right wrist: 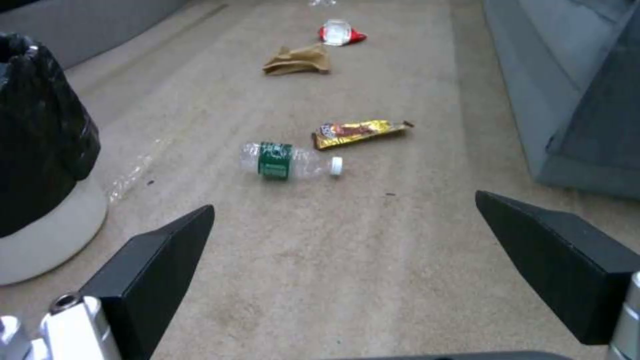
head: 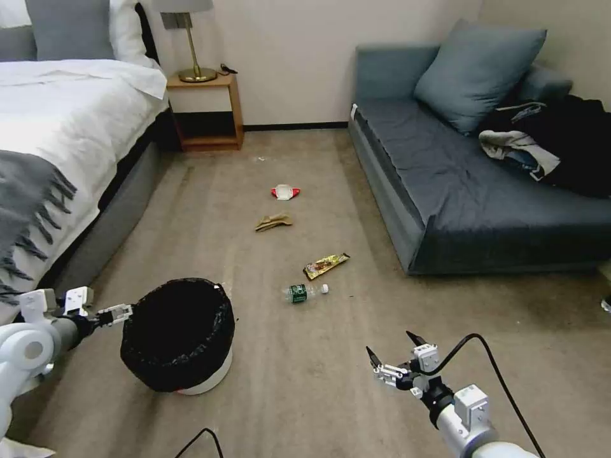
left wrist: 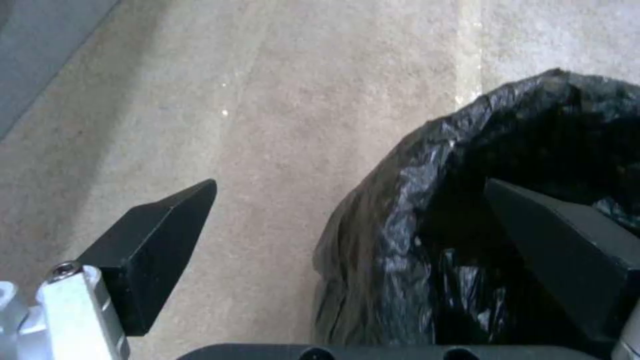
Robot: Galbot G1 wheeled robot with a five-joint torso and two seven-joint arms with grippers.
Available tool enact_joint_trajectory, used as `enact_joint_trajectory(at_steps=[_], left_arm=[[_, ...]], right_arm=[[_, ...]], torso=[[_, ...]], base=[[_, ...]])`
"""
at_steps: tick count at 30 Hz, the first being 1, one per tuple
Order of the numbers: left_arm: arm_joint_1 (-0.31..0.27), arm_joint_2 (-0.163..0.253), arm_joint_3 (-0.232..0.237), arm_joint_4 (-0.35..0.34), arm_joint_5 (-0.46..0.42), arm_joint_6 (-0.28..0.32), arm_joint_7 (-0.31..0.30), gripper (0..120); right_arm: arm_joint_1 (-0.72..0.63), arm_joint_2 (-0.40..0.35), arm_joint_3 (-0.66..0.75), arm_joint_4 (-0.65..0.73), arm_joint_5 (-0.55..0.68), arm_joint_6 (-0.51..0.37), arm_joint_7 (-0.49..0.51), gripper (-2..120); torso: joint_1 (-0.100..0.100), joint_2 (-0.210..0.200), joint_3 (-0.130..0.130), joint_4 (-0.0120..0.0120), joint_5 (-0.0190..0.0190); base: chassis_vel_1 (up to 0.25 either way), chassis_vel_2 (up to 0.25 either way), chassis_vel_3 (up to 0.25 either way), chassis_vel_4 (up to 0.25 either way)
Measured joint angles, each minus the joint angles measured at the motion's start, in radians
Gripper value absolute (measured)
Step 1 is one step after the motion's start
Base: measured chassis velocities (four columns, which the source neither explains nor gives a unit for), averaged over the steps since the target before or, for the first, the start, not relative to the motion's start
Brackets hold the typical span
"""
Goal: Pick up the trash bin, then pick up the garbage on the floor and place it into the trash bin.
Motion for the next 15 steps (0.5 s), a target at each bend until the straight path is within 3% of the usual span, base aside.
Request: enact_joint_trajectory(at_steps=[7,15], left_arm=[[-0.044,-0.01,0.055,0.032,0.008,-0.001,0.025,100],[-0.048,-0.027,0.079,0.037,0.029,-0.001,0.04,100]], right_arm=[[0.008,0.0,-0.001,-0.008,0.001,-0.003,0.001,100],[0.016,-0.002,-0.001,-0.015,0.004,-0.003,0.001,100]], torso=[[0.0,0.0,0.0,-0.0001,0.0],[0.0,0.0,0.0,-0.0001,0.0]], base=[[0.0,0.0,0.0,0.0],[0.0,0.0,0.0,0.0]])
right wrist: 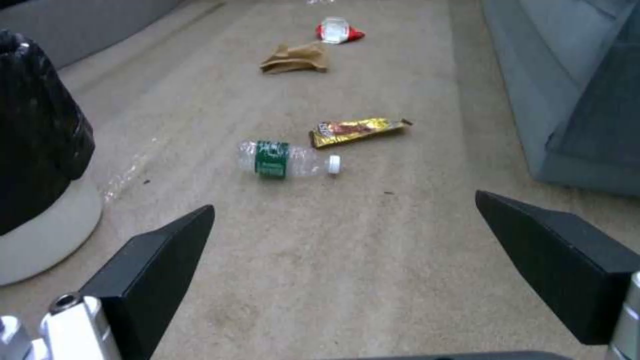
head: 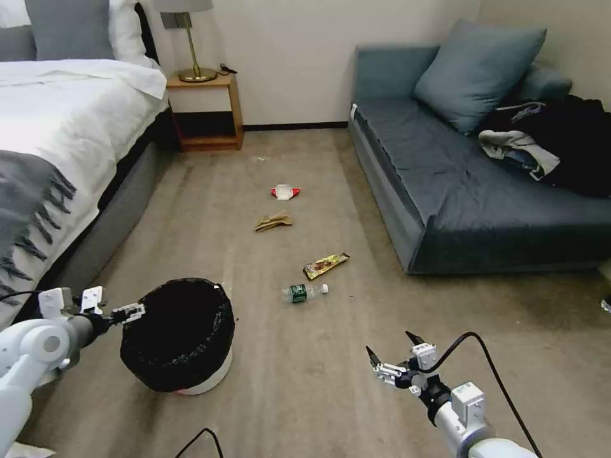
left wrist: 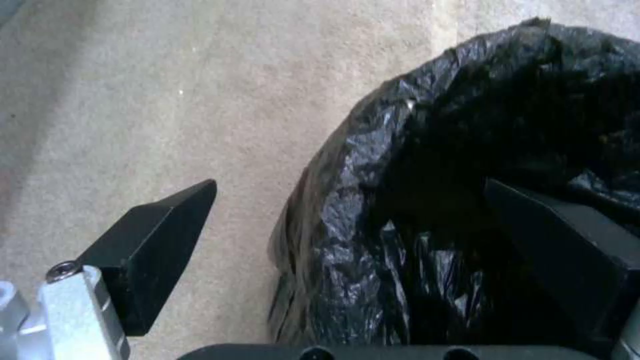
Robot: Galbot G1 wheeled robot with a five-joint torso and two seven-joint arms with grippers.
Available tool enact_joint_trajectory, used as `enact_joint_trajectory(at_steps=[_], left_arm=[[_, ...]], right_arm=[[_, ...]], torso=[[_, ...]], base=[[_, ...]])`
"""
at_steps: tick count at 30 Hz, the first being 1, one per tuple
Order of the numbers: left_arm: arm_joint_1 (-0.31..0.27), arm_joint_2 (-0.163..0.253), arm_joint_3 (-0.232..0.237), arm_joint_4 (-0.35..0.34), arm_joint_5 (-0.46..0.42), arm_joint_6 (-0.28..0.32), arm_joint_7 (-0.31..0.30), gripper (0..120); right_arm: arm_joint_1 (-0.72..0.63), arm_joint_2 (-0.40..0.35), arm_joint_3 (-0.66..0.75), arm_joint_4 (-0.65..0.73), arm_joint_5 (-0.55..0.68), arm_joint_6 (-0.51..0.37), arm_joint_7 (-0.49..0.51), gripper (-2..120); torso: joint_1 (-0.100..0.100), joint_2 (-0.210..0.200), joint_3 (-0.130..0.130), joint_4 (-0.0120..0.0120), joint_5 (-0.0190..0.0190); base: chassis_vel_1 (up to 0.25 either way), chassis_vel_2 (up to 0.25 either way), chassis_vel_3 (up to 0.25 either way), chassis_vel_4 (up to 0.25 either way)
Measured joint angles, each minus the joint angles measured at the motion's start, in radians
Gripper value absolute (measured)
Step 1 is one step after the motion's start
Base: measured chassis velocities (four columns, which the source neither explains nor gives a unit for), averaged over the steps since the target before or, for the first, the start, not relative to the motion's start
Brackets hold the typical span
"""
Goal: Pick up the trash bin, then pick up the garbage on the floor and place it into the trash bin.
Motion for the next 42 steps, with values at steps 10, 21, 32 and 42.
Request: enact_joint_trajectory(at_steps=[10,21,32,42], left_arm=[[0.009,-0.021,0.002,0.032,0.005,-0.001,0.027,100],[-0.025,-0.036,0.05,0.043,0.0,-0.001,0.047,89],[-0.026,-0.056,0.059,0.046,0.008,-0.003,0.044,44],[0.01,-0.058,0.021,0.024,0.014,-0.012,0.029,4]], right_arm=[[0.001,-0.001,0.0,-0.004,0.003,0.003,0.0,100],[-0.016,0.007,0.001,0.005,-0.001,0.012,0.0,100],[-0.02,0.008,0.007,0.007,0.0,0.018,0.003,100],[-0.014,0.009,0.001,0.0,0.0,0.02,0.005,100]], torso=[[0.0,0.0,0.0,0.0002,0.0],[0.0,0.0,0.0,0.0,0.0001],[0.0,0.0,0.0,0.0002,0.0004],[0.0,0.0,0.0,0.0,-0.0005]], base=[[0.0,0.0,0.0,0.0],[0.0,0.0,0.0,0.0],[0.0,0.0,0.0,0.0],[0.0,0.0,0.0,0.0]])
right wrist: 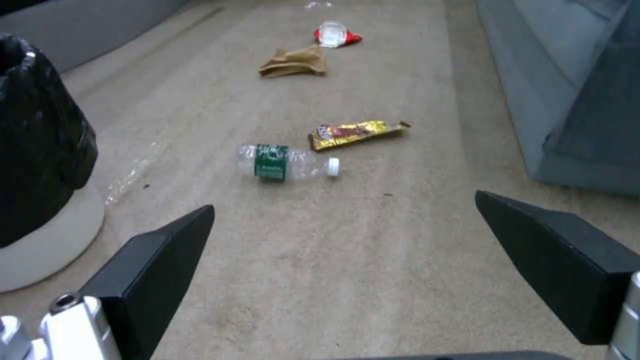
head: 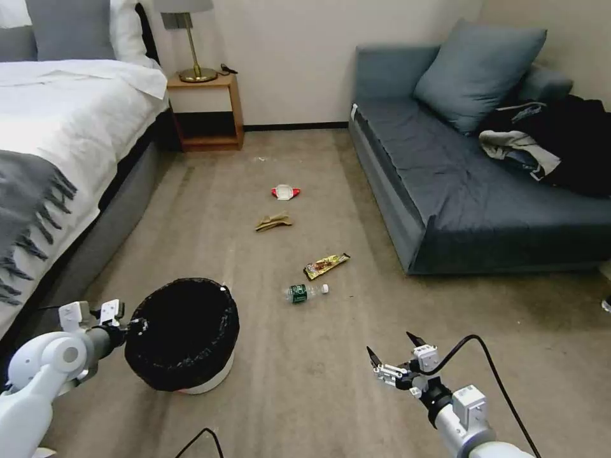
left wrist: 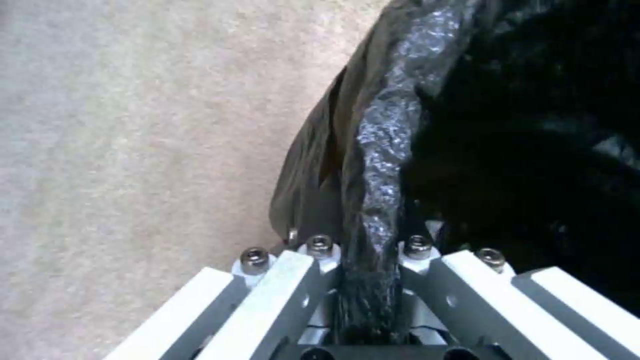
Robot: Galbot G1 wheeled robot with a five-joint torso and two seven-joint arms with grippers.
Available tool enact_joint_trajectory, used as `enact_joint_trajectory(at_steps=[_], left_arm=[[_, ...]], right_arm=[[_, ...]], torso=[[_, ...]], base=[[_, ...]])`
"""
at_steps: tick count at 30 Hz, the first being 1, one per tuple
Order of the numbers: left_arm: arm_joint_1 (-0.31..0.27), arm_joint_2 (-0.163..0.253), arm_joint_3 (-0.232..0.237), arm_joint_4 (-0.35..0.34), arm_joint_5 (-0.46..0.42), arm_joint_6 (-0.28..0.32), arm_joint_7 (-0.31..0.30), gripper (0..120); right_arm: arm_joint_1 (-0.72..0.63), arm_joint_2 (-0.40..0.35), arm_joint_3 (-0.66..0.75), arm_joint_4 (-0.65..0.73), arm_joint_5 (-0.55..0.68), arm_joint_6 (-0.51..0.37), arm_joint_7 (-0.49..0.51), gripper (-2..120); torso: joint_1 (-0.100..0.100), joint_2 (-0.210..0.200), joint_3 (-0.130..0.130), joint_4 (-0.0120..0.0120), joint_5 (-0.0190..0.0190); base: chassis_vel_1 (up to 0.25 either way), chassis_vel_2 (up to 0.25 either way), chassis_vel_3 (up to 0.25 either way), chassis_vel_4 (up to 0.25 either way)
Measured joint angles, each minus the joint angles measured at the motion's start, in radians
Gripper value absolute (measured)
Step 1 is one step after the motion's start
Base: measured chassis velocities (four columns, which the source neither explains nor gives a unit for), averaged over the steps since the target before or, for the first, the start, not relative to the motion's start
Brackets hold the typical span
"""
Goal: Pick up the trash bin, then pick up the garbage on the floor and place it into the trash bin.
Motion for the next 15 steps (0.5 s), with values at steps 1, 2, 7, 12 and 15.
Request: enact_joint_trajectory(at_steps=[1,2,7,12,15], left_arm=[[0.008,0.002,-0.004,-0.007,0.018,-0.014,0.0,3],[0.013,0.005,-0.008,-0.012,0.034,-0.028,0.0,3],[0.03,0.013,-0.021,-0.029,0.093,-0.077,0.002,3],[0.056,0.025,-0.029,-0.05,0.218,-0.167,0.024,3],[0.068,0.033,-0.03,-0.054,0.313,-0.234,0.026,3]], right_arm=[[0.0,0.0,0.0,-0.002,0.001,0.001,0.0,100],[0.0,0.0,-0.001,-0.002,0.002,0.001,0.0,100],[0.002,0.001,-0.005,-0.005,0.002,0.007,0.002,100],[0.007,0.002,-0.008,-0.01,0.014,0.014,0.012,100],[0.014,0.002,-0.01,-0.012,0.034,0.019,0.024,100]], torso=[[0.0,0.0,0.0,0.0,-0.0004],[0.0,0.0,0.0,-0.0001,-0.0004],[0.0,0.0,0.0,0.0,0.0001],[0.0,0.0,0.0,0.0,0.0004],[0.0,0.0,0.0,0.0,0.0004]], base=[[0.0,0.0,0.0,0.0],[0.0,0.0,0.0,0.0],[0.0,0.0,0.0,0.0],[0.0,0.0,0.0,0.0],[0.0,0.0,0.0,0.0]])
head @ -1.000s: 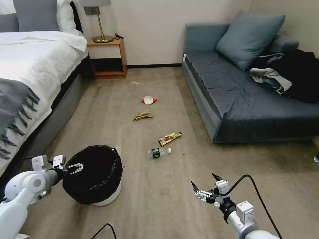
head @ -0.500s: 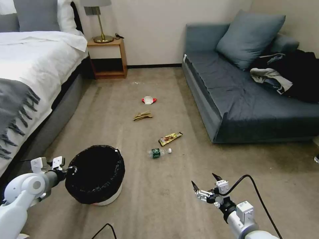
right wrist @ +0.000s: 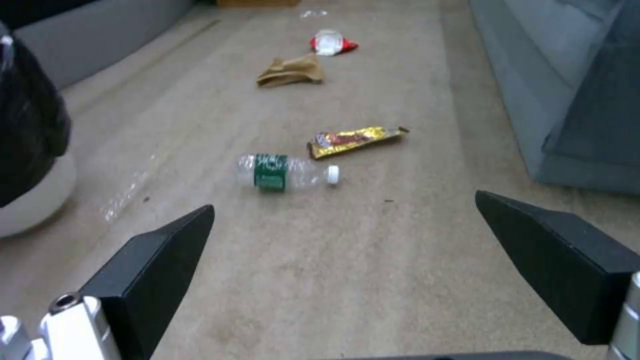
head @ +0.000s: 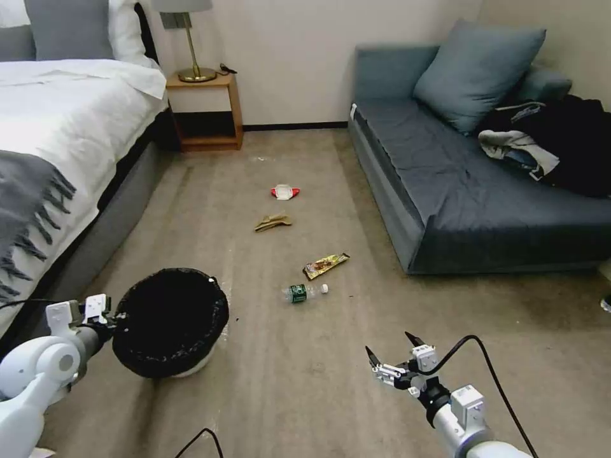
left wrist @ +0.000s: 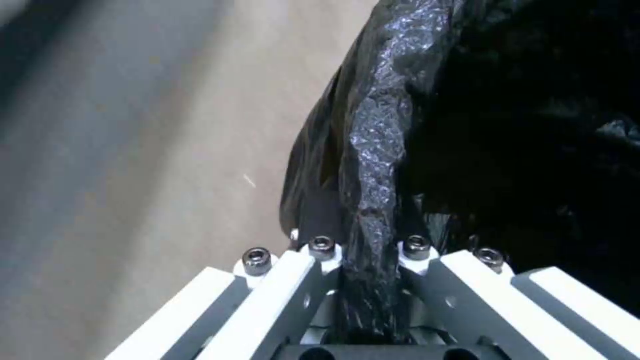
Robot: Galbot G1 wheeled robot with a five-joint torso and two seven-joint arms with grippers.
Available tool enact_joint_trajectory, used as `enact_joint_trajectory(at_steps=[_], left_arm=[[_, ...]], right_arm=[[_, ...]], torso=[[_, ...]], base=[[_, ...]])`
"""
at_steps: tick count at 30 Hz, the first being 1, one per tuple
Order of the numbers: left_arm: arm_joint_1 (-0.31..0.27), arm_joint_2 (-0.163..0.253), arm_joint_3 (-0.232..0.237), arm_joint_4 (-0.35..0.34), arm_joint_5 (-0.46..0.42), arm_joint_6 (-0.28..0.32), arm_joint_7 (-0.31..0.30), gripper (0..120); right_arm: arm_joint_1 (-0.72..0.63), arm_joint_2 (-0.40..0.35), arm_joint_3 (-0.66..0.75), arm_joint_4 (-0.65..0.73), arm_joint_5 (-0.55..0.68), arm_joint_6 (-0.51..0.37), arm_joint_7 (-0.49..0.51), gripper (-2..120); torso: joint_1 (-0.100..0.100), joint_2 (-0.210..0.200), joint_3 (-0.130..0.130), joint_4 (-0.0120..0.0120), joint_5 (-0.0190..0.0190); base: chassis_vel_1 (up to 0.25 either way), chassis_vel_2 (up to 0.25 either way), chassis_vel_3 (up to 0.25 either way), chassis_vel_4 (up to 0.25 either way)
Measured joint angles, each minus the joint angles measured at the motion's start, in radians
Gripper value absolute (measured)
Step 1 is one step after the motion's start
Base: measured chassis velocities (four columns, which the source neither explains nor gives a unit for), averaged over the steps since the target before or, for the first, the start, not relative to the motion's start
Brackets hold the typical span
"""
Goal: Pick up the trash bin, then pick up the garbage on the floor and place it into the trash bin.
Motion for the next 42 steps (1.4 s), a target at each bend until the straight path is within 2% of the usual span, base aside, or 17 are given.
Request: enact_joint_trajectory(at_steps=[1,11,19,42], left_arm=[[0.003,0.005,0.0,0.0,0.04,-0.027,-0.007,3],[-0.007,0.018,-0.001,0.001,0.09,-0.059,-0.094,3],[-0.015,0.014,0.002,0.011,0.09,-0.059,-0.102,3],[-0.015,0.006,0.01,0.01,0.085,-0.054,-0.103,3]], right_arm=[[0.008,0.002,-0.003,-0.004,0.014,0.007,0.016,100],[0.056,0.018,-0.015,-0.029,0.028,0.053,0.077,100],[0.061,0.02,-0.013,-0.049,0.024,0.114,0.074,100],[0.074,0.022,-0.022,-0.055,0.009,0.117,0.058,100]], torso=[[0.0,0.0,0.0,0.0001,0.0001],[0.0,0.0,0.0,0.0001,0.0],[0.0,0.0,0.0,0.0001,0.0],[0.0,0.0,0.0,0.0001,0.0001]], base=[[0.0,0.0,0.0,0.0],[0.0,0.0,0.0,0.0],[0.0,0.0,0.0,0.0],[0.0,0.0,0.0,0.0]])
